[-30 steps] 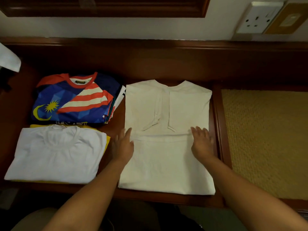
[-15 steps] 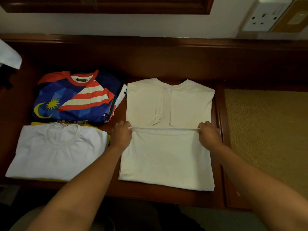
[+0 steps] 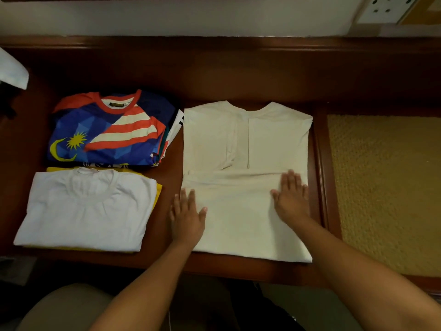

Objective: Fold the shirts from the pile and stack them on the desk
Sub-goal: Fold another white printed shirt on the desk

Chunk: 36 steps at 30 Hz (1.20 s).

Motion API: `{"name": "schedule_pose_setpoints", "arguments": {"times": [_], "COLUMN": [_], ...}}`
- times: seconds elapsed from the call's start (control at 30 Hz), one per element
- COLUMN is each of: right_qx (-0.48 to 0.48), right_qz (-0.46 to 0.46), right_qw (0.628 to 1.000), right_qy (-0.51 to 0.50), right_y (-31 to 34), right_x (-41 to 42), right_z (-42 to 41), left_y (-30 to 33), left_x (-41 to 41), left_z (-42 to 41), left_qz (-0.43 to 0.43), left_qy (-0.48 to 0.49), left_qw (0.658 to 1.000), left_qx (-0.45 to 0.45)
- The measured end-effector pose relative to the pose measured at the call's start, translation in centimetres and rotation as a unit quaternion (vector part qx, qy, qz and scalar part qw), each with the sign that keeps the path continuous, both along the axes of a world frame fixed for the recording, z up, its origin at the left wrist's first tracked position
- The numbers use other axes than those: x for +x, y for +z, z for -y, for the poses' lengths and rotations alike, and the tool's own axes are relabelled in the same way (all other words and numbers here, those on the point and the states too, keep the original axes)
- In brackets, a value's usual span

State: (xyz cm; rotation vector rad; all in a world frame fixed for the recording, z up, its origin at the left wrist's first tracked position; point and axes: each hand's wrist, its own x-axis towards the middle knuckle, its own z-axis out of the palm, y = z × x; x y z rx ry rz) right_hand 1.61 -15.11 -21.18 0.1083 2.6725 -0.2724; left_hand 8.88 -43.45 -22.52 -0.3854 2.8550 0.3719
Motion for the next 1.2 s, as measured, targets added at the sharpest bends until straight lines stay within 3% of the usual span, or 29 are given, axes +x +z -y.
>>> {"name": "schedule_pose_setpoints", "arguments": {"times": [0.13, 0.2, 0.27, 0.4, 0.57, 0.67, 0.8, 1.03, 1.1, 1.2], "right_qx": [-0.090, -0.101, -0.108, -0.220, -0.274, -0.296, -0.288, -0.179, -0.126, -0.055], "right_qz": [-0.087, -0.088, -0.057, -0.004, -0.031, -0.040, -0.062, 0.011, -0.014, -0.126], "right_qw": [0.990, 0.980, 0.963, 0.903, 0.884, 0.871, 0.874, 0.942, 0.955, 0.973], "right_qy": [-0.068, -0.146, -0.241, -0.368, -0.379, -0.391, -0.387, -0.284, -0.268, -0.186], "right_y": [2.3, 3.0, 3.2, 4.0, 4.2, 4.0, 3.5, 3.1, 3.4, 3.9], "right_x": [4.6, 8.4, 11.9, 15.5, 15.7, 15.8, 15.8, 16.1, 16.9, 17.9], "right_z": [-1.5, -2.1, -2.6, -2.7, -2.7, -3.2, -4.5, -5.0, -4.4, -2.5], "left_y": [1.7, 2.0, 2.1, 3.2, 4.4, 4.3, 3.8, 4.1, 4.7, 4.2], "left_x": [3.3, 5.8, 8.1, 10.1, 9.5, 9.5, 9.8, 11.3, 12.2, 13.3], "left_z": [2.3, 3.3, 3.6, 3.8, 3.6, 3.5, 4.6, 3.9, 2.9, 1.0], "left_qz": [-0.080, -0.073, -0.031, 0.034, 0.093, 0.134, 0.086, 0.050, -0.020, -0.083], "left_qy": [0.146, 0.209, 0.219, 0.275, 0.238, 0.245, 0.277, 0.266, 0.234, 0.069], "left_qw": [0.981, 0.959, 0.949, 0.905, 0.892, 0.887, 0.906, 0.932, 0.958, 0.992], "left_qx": [0.098, 0.175, 0.226, 0.323, 0.374, 0.368, 0.308, 0.242, 0.166, 0.071]}}
